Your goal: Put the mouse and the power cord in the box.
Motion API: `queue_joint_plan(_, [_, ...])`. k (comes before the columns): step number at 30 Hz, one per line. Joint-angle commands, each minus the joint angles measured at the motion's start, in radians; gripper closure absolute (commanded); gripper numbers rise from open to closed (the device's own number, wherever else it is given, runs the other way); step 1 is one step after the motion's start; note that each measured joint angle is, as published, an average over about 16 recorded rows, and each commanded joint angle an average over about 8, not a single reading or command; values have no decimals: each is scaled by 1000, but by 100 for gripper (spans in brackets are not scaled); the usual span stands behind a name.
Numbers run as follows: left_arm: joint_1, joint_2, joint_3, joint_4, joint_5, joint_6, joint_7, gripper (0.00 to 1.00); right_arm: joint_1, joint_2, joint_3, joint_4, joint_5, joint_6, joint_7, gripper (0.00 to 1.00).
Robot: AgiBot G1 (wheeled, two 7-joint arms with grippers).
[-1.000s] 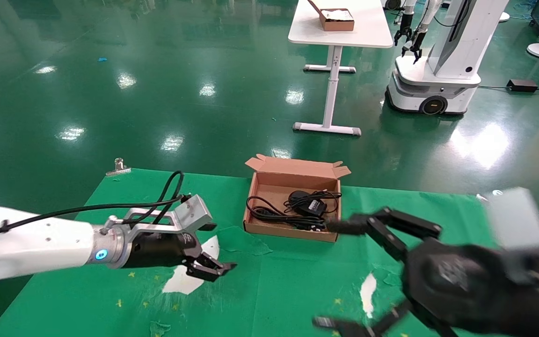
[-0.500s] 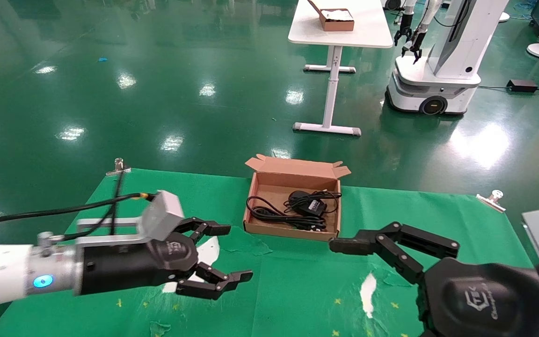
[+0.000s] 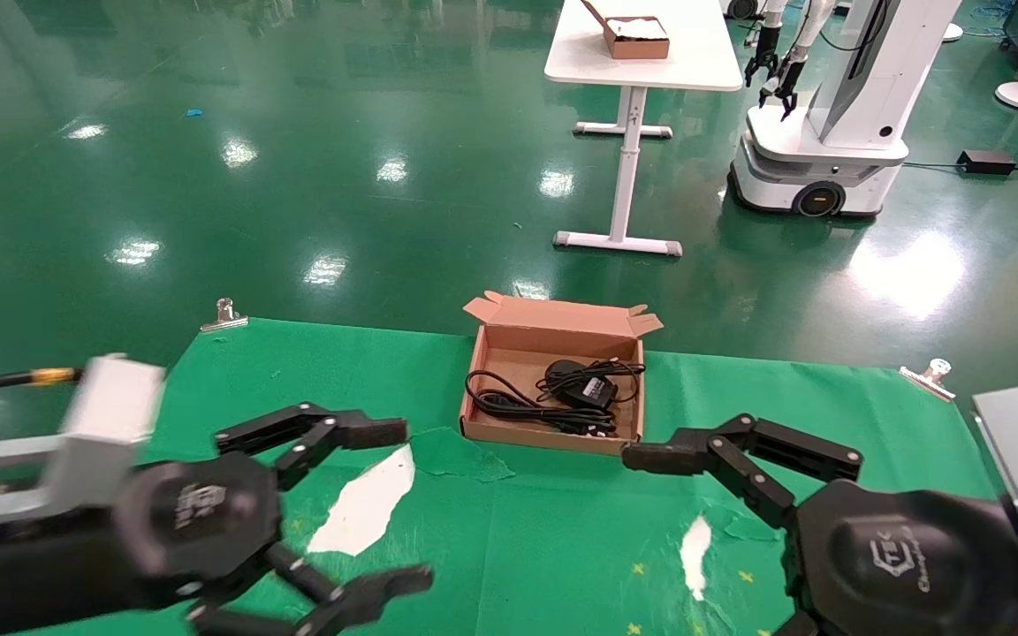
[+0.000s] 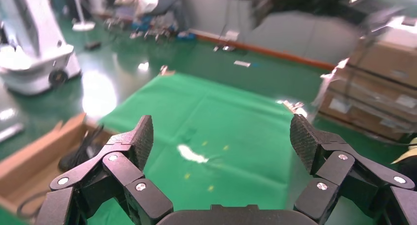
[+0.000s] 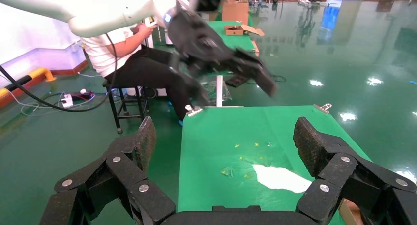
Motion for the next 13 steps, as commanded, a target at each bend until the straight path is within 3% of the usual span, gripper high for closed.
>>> queue_joint_plan(1, [29,-25,-43,-35,-37,32,4,0,0,0,0,0,0,0,0,0])
queue_joint_plan(7, [82,-70,-124,-100,-106,91,11,0,-1,1,0,1,2,-1,0,0])
queue_joint_plan(13, [92,-79,-139,-112,-120,102,12,0,-1,1,0,1,2,-1,0,0])
